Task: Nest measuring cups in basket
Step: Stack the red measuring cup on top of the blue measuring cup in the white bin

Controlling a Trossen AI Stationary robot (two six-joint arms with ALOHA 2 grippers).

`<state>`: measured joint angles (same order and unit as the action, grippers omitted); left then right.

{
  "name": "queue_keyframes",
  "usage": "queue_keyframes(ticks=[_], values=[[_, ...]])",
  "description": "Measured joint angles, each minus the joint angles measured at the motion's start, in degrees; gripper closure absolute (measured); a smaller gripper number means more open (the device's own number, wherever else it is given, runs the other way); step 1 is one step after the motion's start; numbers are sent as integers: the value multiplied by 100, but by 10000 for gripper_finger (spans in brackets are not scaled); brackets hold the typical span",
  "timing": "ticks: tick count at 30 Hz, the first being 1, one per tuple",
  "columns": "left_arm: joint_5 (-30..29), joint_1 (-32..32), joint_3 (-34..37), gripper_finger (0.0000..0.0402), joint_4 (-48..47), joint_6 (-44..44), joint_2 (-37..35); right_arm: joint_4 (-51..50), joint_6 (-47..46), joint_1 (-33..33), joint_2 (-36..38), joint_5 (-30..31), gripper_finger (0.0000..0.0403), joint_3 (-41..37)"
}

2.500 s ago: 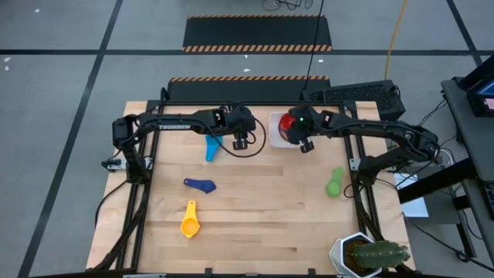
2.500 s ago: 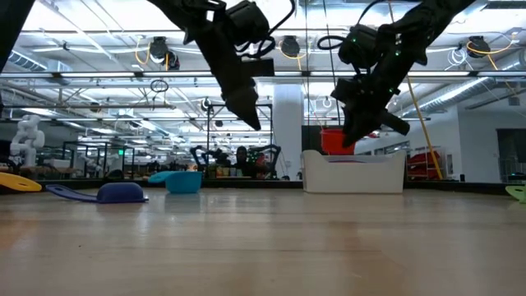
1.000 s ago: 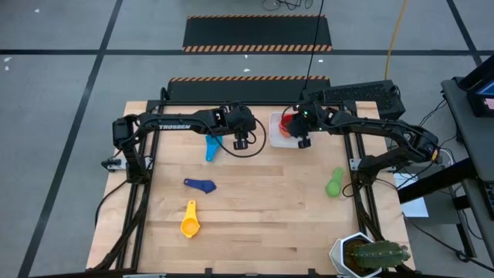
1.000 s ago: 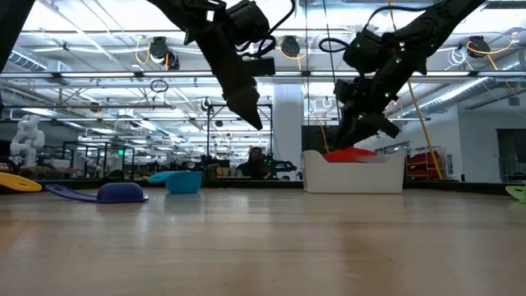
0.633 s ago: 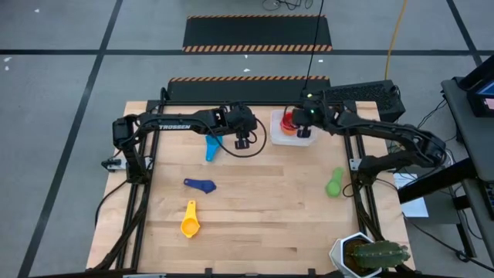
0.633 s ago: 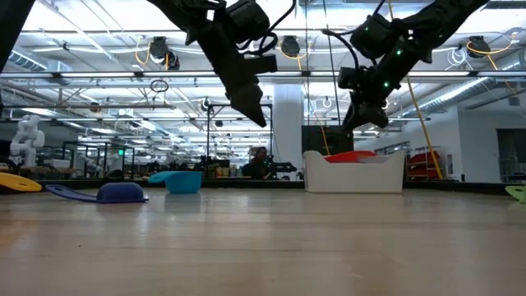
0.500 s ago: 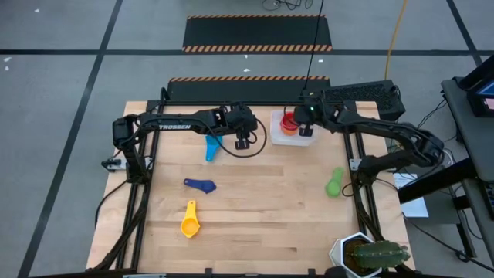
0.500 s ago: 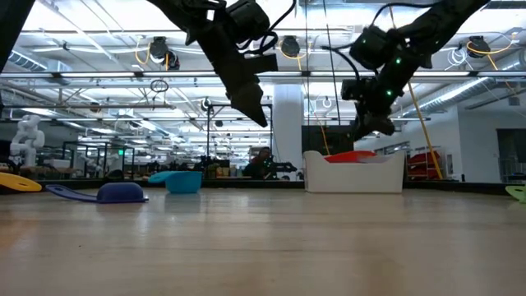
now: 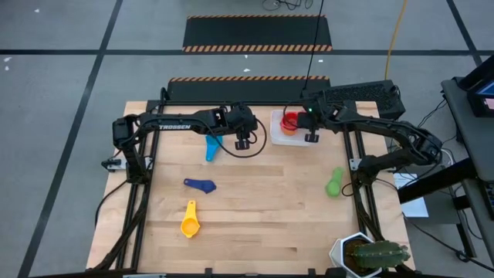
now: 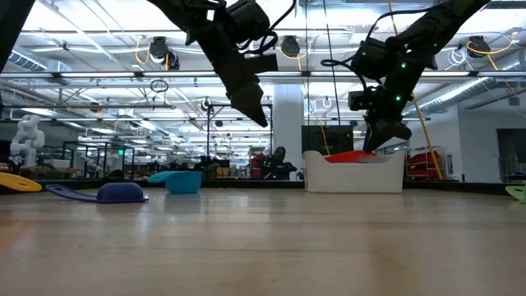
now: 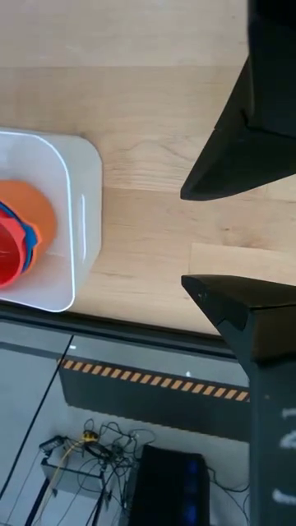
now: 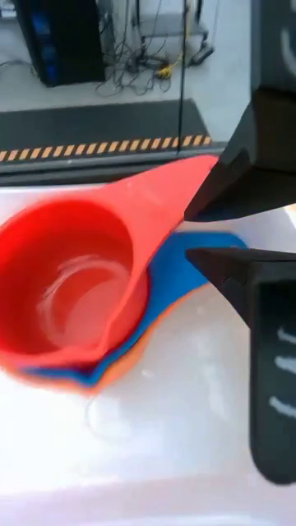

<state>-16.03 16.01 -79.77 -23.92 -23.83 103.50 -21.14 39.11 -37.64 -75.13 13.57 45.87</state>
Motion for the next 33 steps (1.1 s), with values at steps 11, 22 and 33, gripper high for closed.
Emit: queue_keyframes(ticks=[11, 22, 33], values=[[2, -2, 0, 240, 0, 1, 0, 223, -37, 360, 7, 679, 351, 2], [2, -2, 0, 240, 97, -44, 2, 1436, 547, -231, -102, 493, 358, 2], [4, -2, 0, 240, 129, -42, 2, 1118, 521, -534, -387, 115, 370, 74]])
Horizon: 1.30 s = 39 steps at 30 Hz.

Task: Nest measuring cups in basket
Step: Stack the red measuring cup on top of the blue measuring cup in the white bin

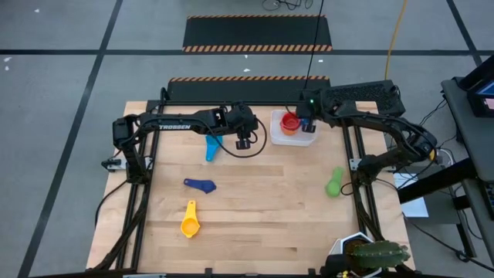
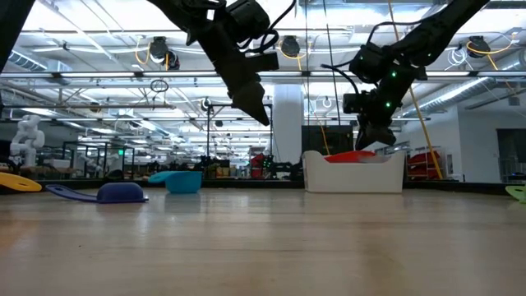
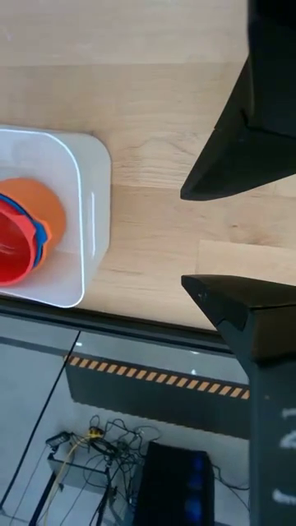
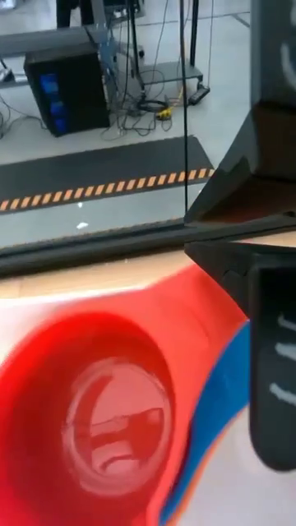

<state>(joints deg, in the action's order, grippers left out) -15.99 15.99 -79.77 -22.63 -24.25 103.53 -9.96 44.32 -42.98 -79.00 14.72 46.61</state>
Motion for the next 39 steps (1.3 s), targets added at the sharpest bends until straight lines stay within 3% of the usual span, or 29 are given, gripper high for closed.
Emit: queue_keyframes(ticks=[15, 30, 39], values=[[0, 1, 0, 240, -7, 2, 0, -474, -398, 245, 7, 47, 370, 13], [0, 0, 0, 240, -31, 2, 0, -535, -772, 891, 22, 235, 370, 8], [0, 0, 0, 240, -35, 2, 0, -1088, -1326, 1355, 419, 300, 370, -7]])
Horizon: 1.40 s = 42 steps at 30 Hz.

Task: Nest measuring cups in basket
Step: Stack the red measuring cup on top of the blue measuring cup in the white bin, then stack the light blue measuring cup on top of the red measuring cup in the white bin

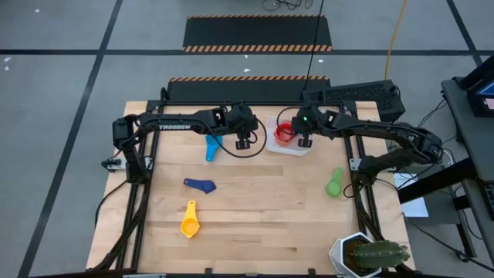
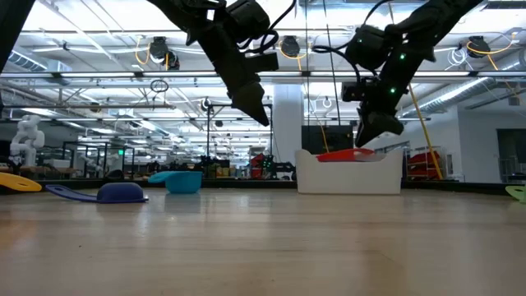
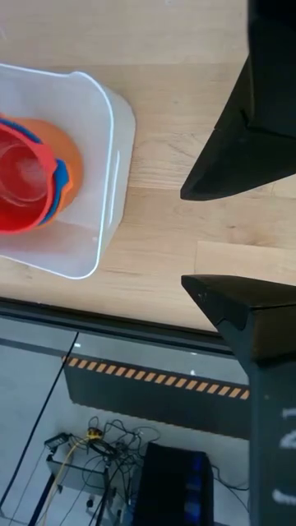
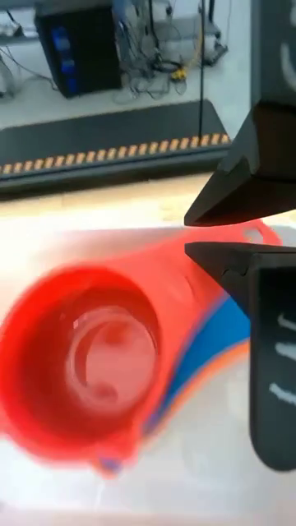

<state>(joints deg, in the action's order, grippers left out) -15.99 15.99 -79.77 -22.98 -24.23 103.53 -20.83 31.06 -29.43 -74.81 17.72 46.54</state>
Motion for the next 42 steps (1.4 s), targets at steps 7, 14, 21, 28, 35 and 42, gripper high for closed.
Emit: queue_keyframes(ticks=[7, 14, 21, 28, 35, 42], values=[[0, 0, 1, 240, 2, 4, 0, -429, -507, 187, 21, 2, 370, 0], [-2, -34, 1, 240, 2, 30, 0, -556, -883, 351, 18, 2, 370, 0], [-2, -68, 0, 240, -63, -2, 0, -456, -1433, 653, 273, 0, 370, 2], [-53, -192, 2, 240, -512, 155, -49, -429, -2085, 1127, 685, -741, 370, 2], [-56, -540, 2, 240, -1404, 623, -176, -473, -2194, 1519, 746, -1952, 369, -133], [-124, -1109, 2, 240, -2594, 1499, -205, -277, -2109, 1837, 741, -2092, 369, -534]])
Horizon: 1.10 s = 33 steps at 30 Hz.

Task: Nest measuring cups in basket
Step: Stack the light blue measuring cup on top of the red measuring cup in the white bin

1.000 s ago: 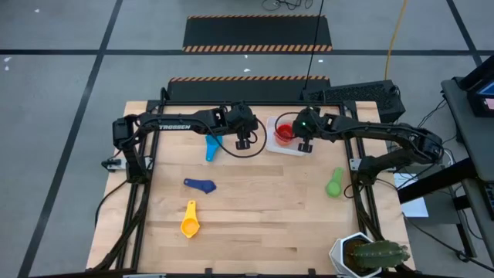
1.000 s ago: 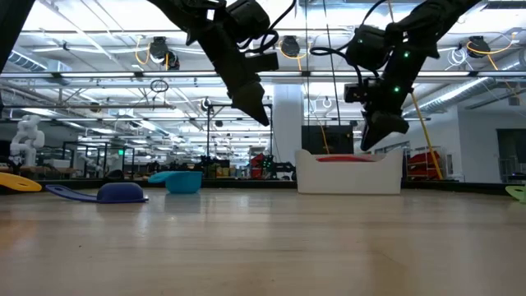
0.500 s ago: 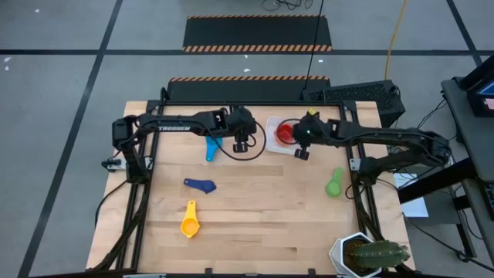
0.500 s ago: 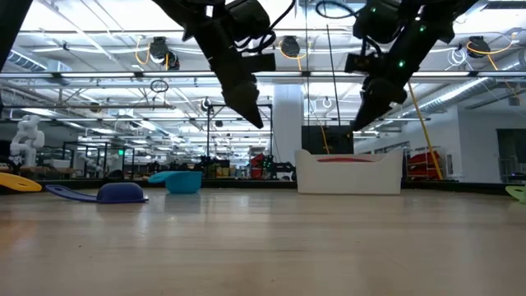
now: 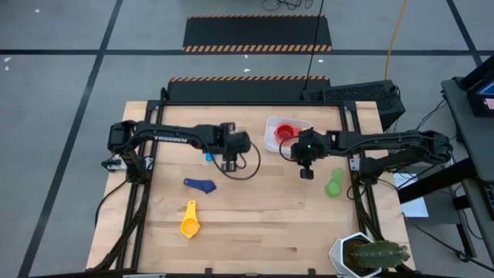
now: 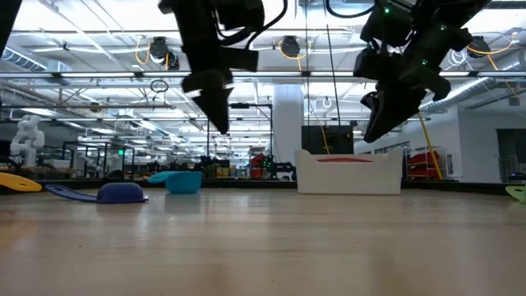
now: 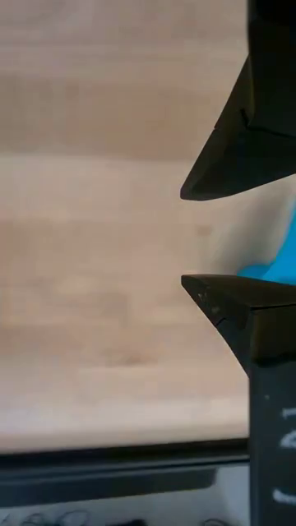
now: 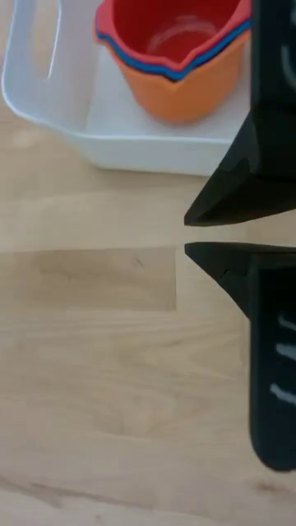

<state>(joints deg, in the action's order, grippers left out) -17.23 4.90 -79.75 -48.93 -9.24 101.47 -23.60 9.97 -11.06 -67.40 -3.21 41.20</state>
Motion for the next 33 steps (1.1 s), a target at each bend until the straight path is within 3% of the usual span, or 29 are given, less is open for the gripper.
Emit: queue_keyframes(ticks=[8, 15, 19, 26, 33], values=[[-137, -62, 0, 240, -1626, 683, -2, 316, 12, 144, 0, 5, 369, -4], [-390, 223, 15, 237, -2262, 101, -2, 326, 123, 183, 0, 5, 369, -4], [-464, 391, 381, 210, -2072, -871, -3, 324, 131, 182, 0, 5, 369, -6], [-1188, 633, 1355, 154, -1055, -2750, 0, 324, 189, 180, 0, 7, 369, -6], [-1077, 829, 1733, 161, -128, -3530, 4, 324, 292, 180, 0, 9, 369, -6]])
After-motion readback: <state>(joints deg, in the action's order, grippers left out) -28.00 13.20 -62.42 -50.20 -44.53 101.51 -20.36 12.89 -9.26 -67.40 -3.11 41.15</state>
